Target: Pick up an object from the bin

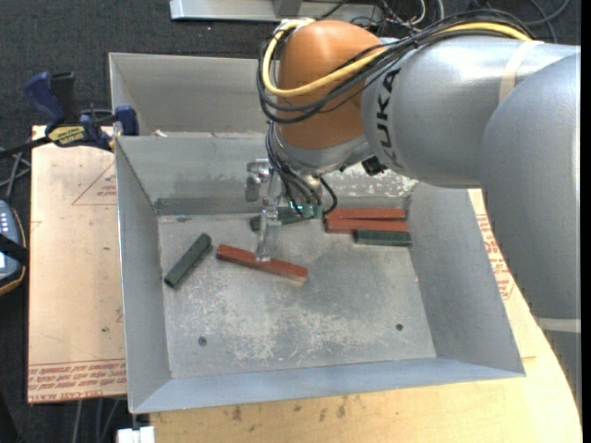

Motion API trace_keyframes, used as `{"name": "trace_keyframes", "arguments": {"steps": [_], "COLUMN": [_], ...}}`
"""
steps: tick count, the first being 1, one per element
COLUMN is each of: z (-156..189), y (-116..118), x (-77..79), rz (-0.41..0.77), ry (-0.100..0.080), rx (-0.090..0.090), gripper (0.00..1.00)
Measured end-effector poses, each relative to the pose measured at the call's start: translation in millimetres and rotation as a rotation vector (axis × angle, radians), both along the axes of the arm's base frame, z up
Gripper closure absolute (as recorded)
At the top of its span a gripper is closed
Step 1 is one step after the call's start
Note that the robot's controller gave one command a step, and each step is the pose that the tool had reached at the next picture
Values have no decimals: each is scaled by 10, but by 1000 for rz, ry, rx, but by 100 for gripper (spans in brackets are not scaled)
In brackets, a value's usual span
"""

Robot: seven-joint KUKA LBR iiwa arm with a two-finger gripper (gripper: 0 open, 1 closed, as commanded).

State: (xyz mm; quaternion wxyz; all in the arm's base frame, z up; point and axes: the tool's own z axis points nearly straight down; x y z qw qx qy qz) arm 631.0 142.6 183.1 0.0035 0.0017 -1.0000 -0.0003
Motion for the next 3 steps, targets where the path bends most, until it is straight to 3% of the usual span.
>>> {"name": "trace_keyframes", "arguments": {"steps": [2, 3], "z": [21, 105], "y": [-13, 235], "x": [12, -200], "rz": [-6, -91], "ry": [-13, -10], "rx": [2, 1], "gripper": [0, 100]}}
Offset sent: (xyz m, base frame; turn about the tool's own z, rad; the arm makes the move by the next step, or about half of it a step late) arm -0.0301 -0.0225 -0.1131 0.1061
